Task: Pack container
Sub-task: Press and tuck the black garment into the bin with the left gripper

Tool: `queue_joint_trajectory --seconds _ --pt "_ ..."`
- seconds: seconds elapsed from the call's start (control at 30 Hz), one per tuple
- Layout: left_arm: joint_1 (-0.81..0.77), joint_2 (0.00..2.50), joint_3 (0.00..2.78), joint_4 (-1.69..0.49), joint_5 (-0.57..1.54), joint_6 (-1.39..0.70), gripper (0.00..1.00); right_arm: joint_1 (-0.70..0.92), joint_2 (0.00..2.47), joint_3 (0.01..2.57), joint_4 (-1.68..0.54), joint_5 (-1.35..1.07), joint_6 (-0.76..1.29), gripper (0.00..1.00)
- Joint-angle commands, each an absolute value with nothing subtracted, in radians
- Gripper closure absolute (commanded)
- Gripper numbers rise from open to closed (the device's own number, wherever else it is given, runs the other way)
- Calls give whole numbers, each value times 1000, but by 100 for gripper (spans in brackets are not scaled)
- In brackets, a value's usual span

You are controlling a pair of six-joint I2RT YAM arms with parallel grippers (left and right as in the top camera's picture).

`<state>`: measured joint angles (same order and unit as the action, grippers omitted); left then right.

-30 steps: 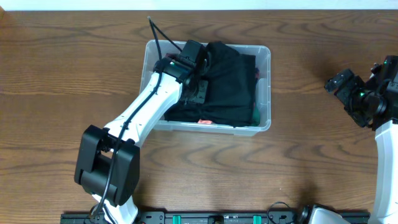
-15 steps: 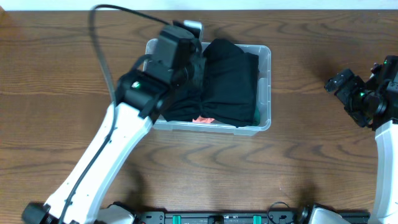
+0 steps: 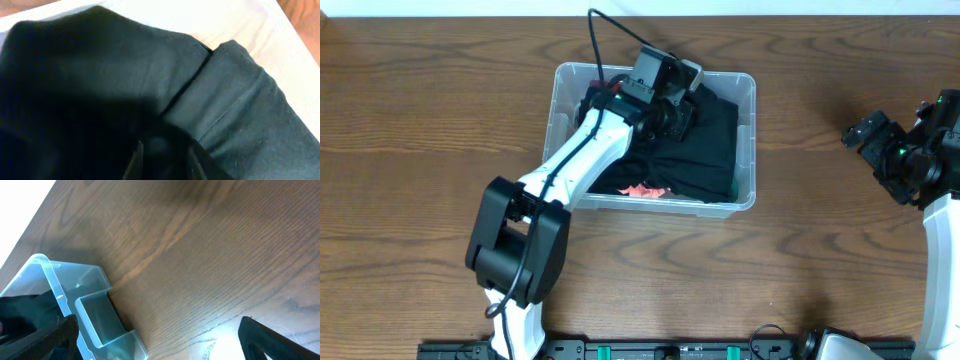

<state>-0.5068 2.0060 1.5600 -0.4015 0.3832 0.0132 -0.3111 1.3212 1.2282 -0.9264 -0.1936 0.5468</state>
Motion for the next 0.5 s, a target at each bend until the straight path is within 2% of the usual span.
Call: queue_joint_trajectory --seconds 0.0,0.07,0.3,0.47 --pt "-517 2115 1513 -516 408 36 71 -319 1322 1231 -928 -199 537 1" --pt "-517 2120 1513 -543 396 21 75 -319 1322 1231 -928 -199 537 1" --pt "-516 1997 1530 -573 291 -44 74 -319 1322 1231 -928 -199 537 1" --pt "-509 1781 1571 -629 156 -96 32 -319 1322 1231 -928 -199 537 1"
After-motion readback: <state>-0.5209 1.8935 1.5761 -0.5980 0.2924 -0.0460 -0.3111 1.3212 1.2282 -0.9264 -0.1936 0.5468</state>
